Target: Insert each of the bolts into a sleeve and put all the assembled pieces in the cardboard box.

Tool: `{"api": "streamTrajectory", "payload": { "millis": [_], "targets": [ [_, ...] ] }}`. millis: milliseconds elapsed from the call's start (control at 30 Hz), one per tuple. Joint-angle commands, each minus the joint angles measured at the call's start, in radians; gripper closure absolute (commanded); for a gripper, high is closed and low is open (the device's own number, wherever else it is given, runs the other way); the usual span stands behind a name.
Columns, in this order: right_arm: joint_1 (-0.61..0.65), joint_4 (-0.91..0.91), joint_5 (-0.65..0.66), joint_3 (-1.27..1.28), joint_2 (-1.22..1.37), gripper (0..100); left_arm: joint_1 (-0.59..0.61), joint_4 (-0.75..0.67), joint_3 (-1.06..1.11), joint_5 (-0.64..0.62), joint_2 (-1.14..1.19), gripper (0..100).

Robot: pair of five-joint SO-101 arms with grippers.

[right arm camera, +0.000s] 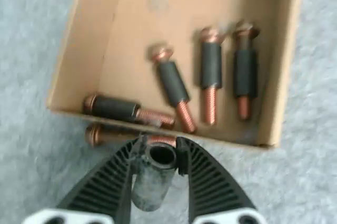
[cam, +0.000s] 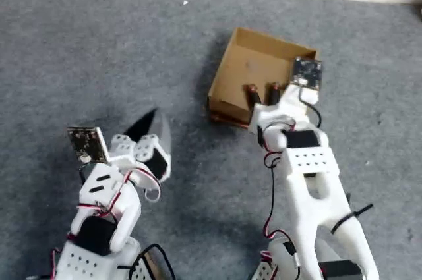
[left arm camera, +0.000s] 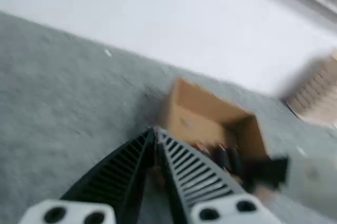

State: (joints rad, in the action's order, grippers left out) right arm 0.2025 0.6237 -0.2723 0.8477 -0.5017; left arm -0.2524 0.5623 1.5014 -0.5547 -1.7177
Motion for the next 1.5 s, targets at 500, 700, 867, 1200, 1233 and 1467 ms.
{"api": "streamTrajectory", "payload": {
  "millis": [500, 700, 867, 1200, 1233, 1467],
  "targets": [
    [-0.01, -0.027, 0.104, 0.002, -0.042, 99.5, -0.119, 0.12, -0.094, -0.063, 0.005, 90],
    [0.137, 0.035, 0.35, 0.044, 0.008, 99.5, -0.07, 0.12, -0.094, -0.063, 0.005, 90],
    [0.145, 0.038, 0.394, -0.002, 0.185, 95.7, -0.036, 0.118, -0.094, -0.063, 0.004, 90],
    [0.147, 0.28, 0.358, -0.277, 0.367, 81.0, -0.008, 0.118, -0.093, -0.061, 0.004, 90],
    [0.147, 0.28, 0.356, -0.278, 0.367, 81.0, -0.008, 0.118, -0.093, -0.061, 0.002, 90],
    [0.214, 0.318, 0.356, -0.259, 0.381, 81.1, -0.008, 0.117, -0.068, -0.058, -0.007, 90]
  ]
}}
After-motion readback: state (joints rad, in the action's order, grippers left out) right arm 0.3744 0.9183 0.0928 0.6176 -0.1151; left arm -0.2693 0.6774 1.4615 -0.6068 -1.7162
